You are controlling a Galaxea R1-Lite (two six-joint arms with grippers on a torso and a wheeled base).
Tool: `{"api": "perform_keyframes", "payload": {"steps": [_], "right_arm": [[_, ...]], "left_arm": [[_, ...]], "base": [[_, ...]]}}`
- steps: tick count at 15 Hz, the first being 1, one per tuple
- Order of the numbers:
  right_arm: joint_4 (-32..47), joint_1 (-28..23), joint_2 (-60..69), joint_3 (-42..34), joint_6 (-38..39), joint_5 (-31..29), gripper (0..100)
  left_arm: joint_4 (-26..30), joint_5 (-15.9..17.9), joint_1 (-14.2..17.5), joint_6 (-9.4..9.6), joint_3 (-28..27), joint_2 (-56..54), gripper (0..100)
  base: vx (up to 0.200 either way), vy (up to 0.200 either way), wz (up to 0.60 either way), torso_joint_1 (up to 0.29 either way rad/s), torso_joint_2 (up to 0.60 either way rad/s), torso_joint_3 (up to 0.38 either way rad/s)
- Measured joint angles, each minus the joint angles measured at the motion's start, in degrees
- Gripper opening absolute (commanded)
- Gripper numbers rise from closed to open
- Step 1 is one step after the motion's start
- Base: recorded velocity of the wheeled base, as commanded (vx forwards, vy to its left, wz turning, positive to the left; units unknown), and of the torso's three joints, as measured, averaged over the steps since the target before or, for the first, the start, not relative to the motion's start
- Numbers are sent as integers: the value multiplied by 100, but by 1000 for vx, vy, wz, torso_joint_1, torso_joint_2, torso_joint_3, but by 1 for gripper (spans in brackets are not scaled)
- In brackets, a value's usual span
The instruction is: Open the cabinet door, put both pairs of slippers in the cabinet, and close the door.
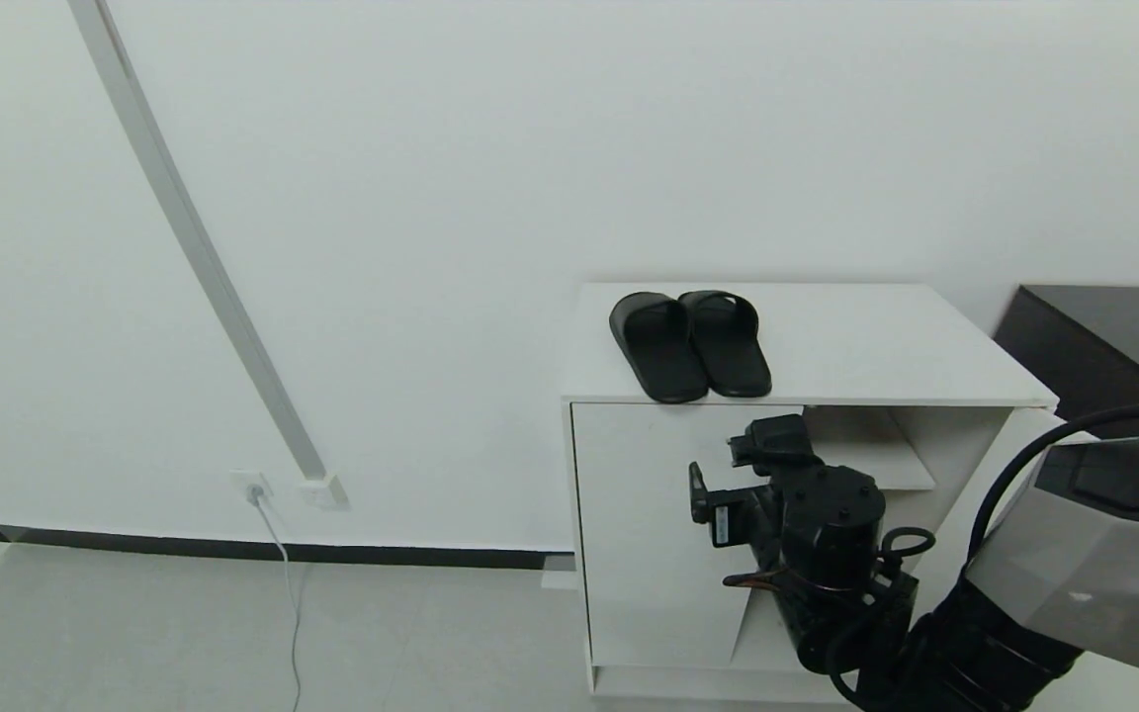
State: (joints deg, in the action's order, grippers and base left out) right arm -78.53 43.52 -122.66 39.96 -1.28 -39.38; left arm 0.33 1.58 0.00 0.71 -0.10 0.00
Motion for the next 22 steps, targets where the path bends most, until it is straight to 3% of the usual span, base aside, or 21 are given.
{"api": "perform_keyframes", "payload": {"steps": [9, 14, 18, 22], "right_arm": [[-210, -66, -40, -17, -154, 57, 100], [-369, -77, -29, -91, -446, 191, 100], [1730, -113, 265, 946, -233, 201, 100], [4451, -107, 607, 2558, 752, 207, 100]], "left_arm": [[0, 2, 0, 2, 2, 0, 0], [2, 5, 0, 24, 0, 0, 0], [2, 2, 0, 18, 0, 5, 0], [2, 7, 0, 18, 0, 7, 0]], "base": [[0, 0, 0, 183, -402, -220], [0, 0, 0, 8, -13, -8], [0, 0, 0, 0, 0, 0], [100, 0, 0, 2, 4, 0]]}}
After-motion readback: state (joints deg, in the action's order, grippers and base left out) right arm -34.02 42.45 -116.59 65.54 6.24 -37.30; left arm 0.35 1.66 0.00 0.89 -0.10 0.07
